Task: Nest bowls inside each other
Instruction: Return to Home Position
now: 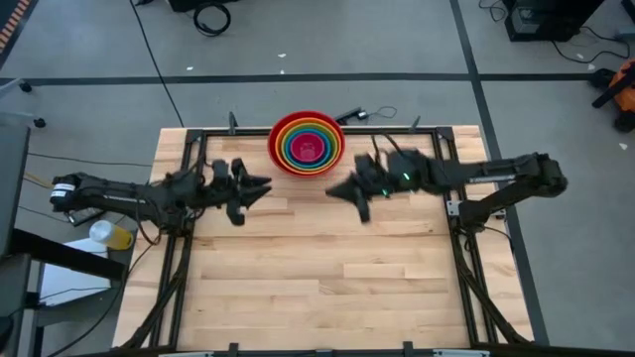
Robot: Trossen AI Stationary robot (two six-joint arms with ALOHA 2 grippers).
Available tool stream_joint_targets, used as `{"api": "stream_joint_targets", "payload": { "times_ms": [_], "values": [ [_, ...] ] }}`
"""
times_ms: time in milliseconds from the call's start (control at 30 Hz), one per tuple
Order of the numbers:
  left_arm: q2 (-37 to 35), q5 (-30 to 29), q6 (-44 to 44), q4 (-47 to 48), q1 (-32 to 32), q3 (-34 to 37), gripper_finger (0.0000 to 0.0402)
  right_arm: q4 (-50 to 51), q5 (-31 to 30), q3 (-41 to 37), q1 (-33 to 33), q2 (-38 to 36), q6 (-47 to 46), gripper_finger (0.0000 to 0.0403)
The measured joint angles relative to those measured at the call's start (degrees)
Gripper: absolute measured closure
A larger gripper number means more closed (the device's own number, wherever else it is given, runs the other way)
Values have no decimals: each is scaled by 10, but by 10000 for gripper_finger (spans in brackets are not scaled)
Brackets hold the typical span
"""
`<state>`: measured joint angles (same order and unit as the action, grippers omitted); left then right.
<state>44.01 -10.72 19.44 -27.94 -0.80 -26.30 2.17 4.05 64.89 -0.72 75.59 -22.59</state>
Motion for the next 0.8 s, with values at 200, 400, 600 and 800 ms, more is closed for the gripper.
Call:
{"api": "stream_joint_targets", "payload": {
  "times_ms": [200, 400, 600, 800],
  "values": [
    [-32, 40, -55, -98, -16, 111, 344, -34, -17, -116, 60, -89, -10, 397],
    [-108, 42, -147, -63, -12, 106, 397, 54, -50, -143, 67, -185, 12, 395],
    [-237, 41, -175, 101, -10, 96, 395, 62, -102, -146, 82, -284, 137, 399],
    [-331, 44, -158, 270, -32, 99, 400, -10, -106, -244, 97, -368, 167, 400]
  ]
}}
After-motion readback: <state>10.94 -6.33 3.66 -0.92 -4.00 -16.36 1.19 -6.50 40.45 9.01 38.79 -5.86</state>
